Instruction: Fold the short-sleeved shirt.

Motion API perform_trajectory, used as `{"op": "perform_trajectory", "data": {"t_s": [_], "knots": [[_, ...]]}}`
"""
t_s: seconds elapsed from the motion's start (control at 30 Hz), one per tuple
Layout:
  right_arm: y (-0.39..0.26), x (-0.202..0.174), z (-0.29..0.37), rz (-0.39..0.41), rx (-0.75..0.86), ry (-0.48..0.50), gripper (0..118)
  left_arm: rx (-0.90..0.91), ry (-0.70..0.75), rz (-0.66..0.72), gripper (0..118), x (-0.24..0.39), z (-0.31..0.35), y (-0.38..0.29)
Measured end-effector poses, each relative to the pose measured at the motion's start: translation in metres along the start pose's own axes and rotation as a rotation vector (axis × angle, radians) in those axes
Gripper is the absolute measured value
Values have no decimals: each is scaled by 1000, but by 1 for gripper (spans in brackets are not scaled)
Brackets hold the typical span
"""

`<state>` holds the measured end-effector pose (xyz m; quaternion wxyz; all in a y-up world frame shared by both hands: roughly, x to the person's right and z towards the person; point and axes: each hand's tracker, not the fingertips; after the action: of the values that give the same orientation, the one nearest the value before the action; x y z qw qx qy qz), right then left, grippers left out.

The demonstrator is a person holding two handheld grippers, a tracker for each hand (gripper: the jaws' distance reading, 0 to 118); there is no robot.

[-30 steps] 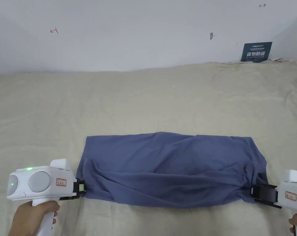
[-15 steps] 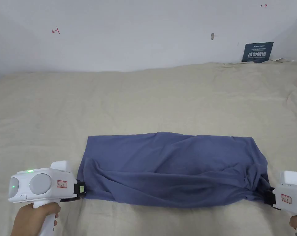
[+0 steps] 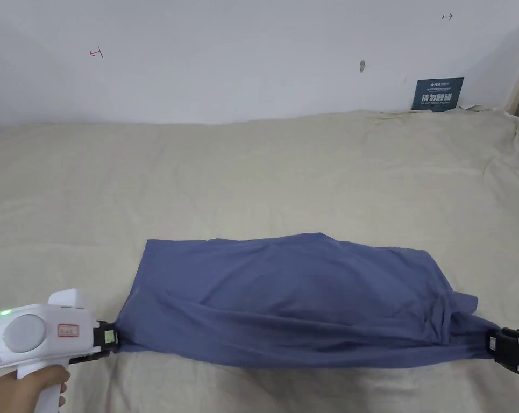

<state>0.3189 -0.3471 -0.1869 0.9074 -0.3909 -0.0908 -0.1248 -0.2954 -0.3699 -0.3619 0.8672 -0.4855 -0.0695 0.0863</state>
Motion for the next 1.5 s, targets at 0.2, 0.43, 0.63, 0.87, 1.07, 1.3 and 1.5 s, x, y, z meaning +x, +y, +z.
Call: {"op": "perform_trajectory", "data": {"t_s": [0.2,0.43,0.63,0.87,1.07,1.3,1.5], "knots": [[-41,14,25,-68,-22,30,5,-27,-25,42,3,-19,19,-48],[-80,21,4,-82,-117,-19,5,-79,9,47,3,-20,15,-90],[-95,20,-24,-63,-188,-73,5,-102,64,8,3,-15,-6,-101],[-94,11,-27,-8,-211,-103,7,-96,86,-29,11,-9,-6,-104],[-81,6,-8,12,-165,-116,56,-88,76,6,75,-11,6,-100],[-42,-19,41,46,59,-58,100,122,68,-12,115,13,52,-75],[-1,-54,85,98,307,7,102,318,11,-21,116,45,98,-41]]}}
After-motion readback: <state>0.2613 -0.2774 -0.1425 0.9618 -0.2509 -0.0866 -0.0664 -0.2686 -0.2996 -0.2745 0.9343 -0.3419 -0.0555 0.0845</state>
